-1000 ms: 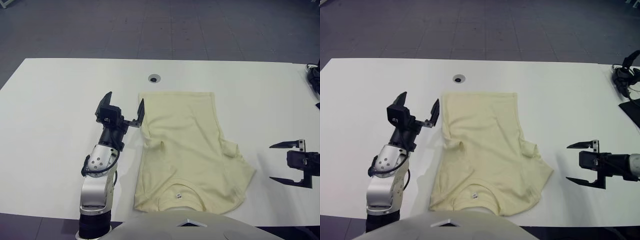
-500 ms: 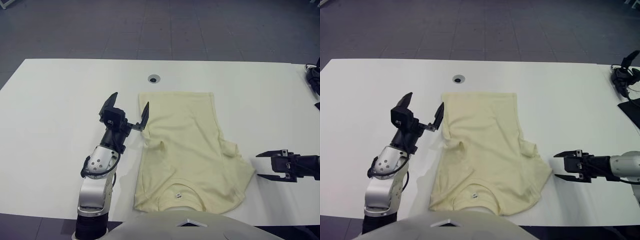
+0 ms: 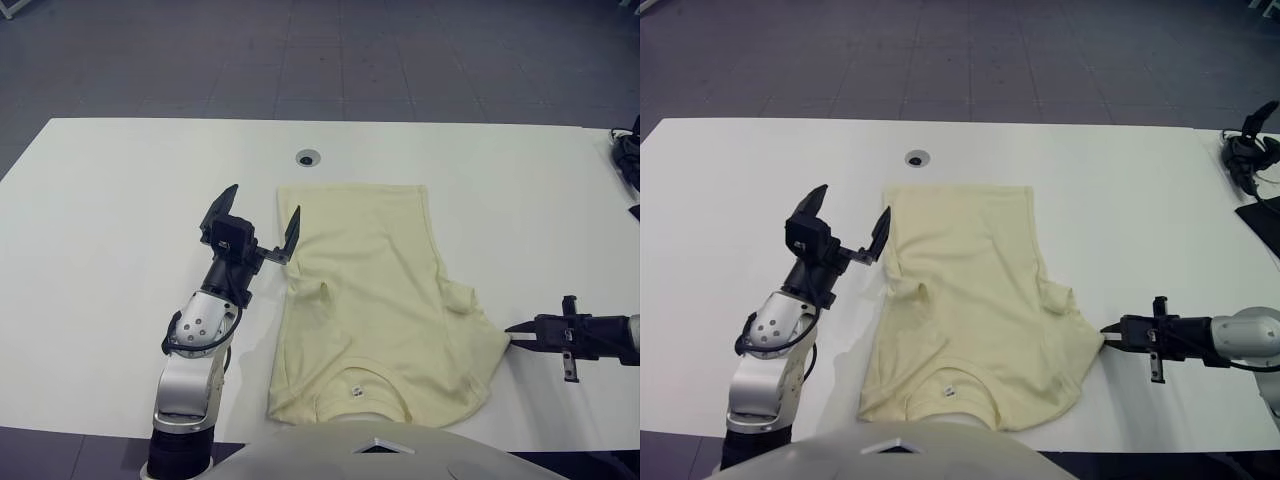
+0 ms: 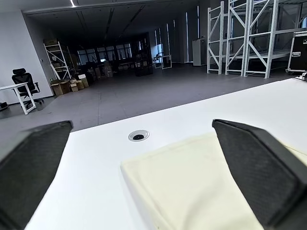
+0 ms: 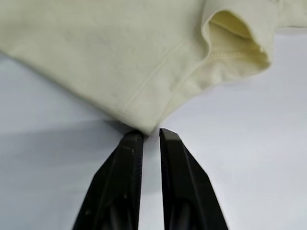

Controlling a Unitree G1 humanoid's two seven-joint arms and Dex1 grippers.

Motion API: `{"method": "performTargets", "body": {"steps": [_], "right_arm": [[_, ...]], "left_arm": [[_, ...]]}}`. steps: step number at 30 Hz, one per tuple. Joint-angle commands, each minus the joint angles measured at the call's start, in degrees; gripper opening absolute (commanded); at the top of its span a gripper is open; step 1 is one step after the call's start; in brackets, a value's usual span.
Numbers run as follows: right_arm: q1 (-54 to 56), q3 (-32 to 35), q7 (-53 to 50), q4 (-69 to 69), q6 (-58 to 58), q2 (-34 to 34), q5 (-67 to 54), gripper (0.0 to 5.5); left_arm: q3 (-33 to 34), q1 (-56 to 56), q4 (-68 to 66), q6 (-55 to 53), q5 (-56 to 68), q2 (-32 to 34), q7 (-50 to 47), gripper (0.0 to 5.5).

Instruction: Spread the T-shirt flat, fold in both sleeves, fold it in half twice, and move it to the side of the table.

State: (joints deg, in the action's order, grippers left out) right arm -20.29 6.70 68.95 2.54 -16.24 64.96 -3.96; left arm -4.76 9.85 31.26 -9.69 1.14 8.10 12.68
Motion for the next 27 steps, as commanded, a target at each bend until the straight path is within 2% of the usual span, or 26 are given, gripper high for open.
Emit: {"method": "performTargets", "body": {"steps": [1, 15, 27], "right_arm": [[-1.55, -2.53, 0.01, 0.44, 0.94, -0.71, 1.64, 0.04], [-0.31, -1.70, 0.68, -0.55, -0.06, 0.33, 0.32, 0.04], [2.96, 2.82, 4.53, -14.36, 5.50, 0.55, -12.99, 0.04]], "left_arm": [[-0.68, -0.43, 0.05, 0.14, -2.21, 1.43, -0.29, 5.40], [-1.73, -1.06, -0.91, 0.36, -4.84, 2.50, -0.89, 5.40], [-2.72, -2.82, -3.56, 0.24, -8.40, 3.00, -1.26, 5.40]]}}
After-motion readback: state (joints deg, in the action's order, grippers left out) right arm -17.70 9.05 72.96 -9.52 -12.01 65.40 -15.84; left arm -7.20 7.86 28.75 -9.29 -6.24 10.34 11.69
